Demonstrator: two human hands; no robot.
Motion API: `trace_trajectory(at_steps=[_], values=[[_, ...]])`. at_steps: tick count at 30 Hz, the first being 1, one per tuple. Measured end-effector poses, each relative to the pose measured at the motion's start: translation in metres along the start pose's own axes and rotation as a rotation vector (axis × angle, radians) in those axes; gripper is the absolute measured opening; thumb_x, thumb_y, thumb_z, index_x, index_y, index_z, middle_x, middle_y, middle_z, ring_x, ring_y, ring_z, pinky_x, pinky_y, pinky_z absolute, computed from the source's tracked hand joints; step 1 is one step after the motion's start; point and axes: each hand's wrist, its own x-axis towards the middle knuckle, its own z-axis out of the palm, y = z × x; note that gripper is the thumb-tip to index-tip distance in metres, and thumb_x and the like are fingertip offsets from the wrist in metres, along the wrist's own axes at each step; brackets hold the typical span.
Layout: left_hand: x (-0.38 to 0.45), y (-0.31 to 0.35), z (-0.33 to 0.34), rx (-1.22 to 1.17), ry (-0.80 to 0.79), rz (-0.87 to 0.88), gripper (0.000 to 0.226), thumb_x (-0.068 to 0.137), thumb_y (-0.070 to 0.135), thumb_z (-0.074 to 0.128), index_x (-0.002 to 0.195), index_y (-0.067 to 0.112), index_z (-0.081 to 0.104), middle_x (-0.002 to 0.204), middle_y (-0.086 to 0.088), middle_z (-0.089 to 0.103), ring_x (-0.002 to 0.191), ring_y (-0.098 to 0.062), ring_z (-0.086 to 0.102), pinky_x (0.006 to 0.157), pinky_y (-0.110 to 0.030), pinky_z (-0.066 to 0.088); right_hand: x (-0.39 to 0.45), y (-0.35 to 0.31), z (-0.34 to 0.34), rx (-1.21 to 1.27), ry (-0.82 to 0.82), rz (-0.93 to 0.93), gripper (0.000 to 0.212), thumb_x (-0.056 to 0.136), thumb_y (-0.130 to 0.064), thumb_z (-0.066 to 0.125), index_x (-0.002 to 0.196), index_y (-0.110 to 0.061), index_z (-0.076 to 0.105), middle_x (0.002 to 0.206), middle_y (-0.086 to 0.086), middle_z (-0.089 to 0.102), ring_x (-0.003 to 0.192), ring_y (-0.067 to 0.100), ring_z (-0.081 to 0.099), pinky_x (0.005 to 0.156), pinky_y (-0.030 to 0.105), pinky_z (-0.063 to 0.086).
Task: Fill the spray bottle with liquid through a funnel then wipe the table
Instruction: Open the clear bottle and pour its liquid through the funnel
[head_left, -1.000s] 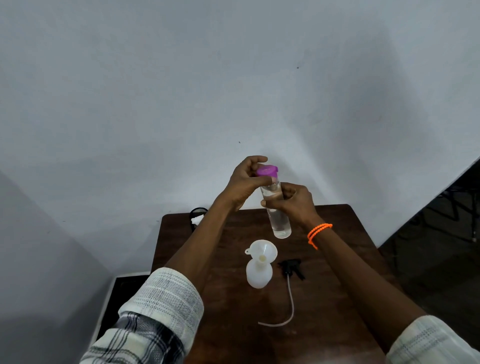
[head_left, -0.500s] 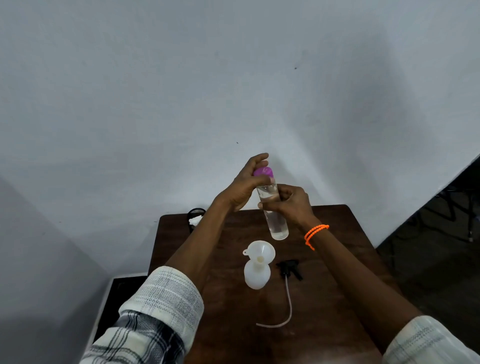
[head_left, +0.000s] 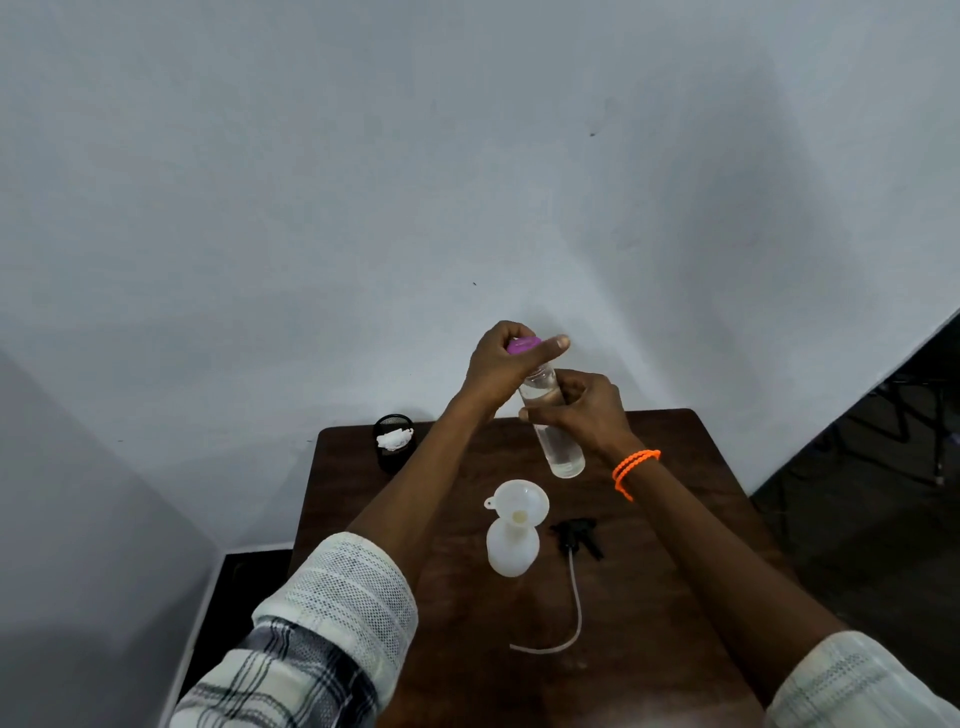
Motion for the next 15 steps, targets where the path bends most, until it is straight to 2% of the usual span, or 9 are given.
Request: trace_trajectory(at_steps=[2, 4, 5, 7, 10, 13, 15], values=[[0.004, -0.002, -0.002, -0.062, -0.126, -0.018, 0.044, 0.071, 0.040, 0.084, 0.107, 0.019, 0.067, 0.107, -0.001, 0.067, 0.097, -0.014, 0.065, 0.080, -0.026, 0.055, -0.001, 0.001, -0.001, 0.009, 0.008, 0.003, 0.038, 0.061, -0.032, 0.095, 0.093, -0.022, 0.078, 0.084, -0.005, 0.079, 0.082, 0.011, 0.075, 0.084, 0.046, 0.061], [0.005, -0.005, -0.007, -0.165, -0.252, -0.012, 0.042, 0.078, 0.017, 0.075, 0.119, 0.017, 0.068, 0.122, -0.008, 0.069, 0.116, -0.024, 0.065, 0.096, -0.034, 0.055, -0.001, 0.003, -0.002, 0.008, 0.013, 0.000, 0.037, 0.061, -0.030, 0.096, 0.093, -0.021, 0.079, 0.084, -0.005, 0.079, 0.082, 0.012, 0.075, 0.083, 0.046, 0.062], [0.005, -0.006, -0.009, -0.197, -0.280, 0.001, 0.043, 0.080, 0.008, 0.073, 0.122, 0.013, 0.068, 0.123, -0.009, 0.070, 0.119, -0.026, 0.065, 0.100, -0.038, 0.054, -0.001, 0.004, -0.003, 0.007, 0.012, 0.002, 0.037, 0.061, -0.031, 0.096, 0.092, -0.021, 0.079, 0.084, -0.005, 0.079, 0.082, 0.012, 0.075, 0.083, 0.046, 0.062], [0.003, -0.005, -0.012, -0.185, -0.237, 0.042, 0.042, 0.079, 0.003, 0.080, 0.120, 0.009, 0.070, 0.117, -0.009, 0.073, 0.114, -0.026, 0.068, 0.098, -0.038, 0.056, 0.000, 0.006, -0.004, 0.003, 0.011, 0.015, 0.037, 0.061, -0.032, 0.096, 0.091, -0.020, 0.078, 0.083, -0.004, 0.079, 0.081, 0.012, 0.075, 0.083, 0.046, 0.062], [0.000, 0.001, -0.009, -0.176, -0.053, 0.041, 0.045, 0.067, 0.015, 0.094, 0.108, 0.011, 0.075, 0.106, -0.006, 0.077, 0.103, -0.024, 0.072, 0.085, -0.031, 0.060, 0.003, 0.008, -0.004, 0.003, 0.011, 0.024, 0.037, 0.060, -0.034, 0.096, 0.091, -0.022, 0.078, 0.083, -0.003, 0.079, 0.082, 0.013, 0.075, 0.084, 0.046, 0.061], [0.003, 0.001, -0.007, -0.200, 0.067, 0.048, 0.047, 0.061, 0.026, 0.097, 0.103, 0.017, 0.077, 0.103, 0.000, 0.077, 0.100, -0.019, 0.072, 0.081, -0.028, 0.060, 0.002, 0.009, -0.003, 0.026, 0.011, 0.014, 0.037, 0.061, -0.031, 0.095, 0.094, -0.023, 0.079, 0.085, -0.005, 0.079, 0.083, 0.012, 0.075, 0.085, 0.046, 0.062], [0.004, 0.002, -0.009, -0.230, 0.095, 0.045, 0.046, 0.062, 0.026, 0.096, 0.103, 0.017, 0.077, 0.102, -0.001, 0.077, 0.098, -0.017, 0.072, 0.081, -0.027, 0.060, 0.000, 0.011, -0.004, 0.069, 0.013, 0.016, 0.035, 0.063, -0.026, 0.095, 0.094, -0.023, 0.079, 0.087, -0.005, 0.080, 0.083, 0.013, 0.076, 0.086, 0.046, 0.062]])
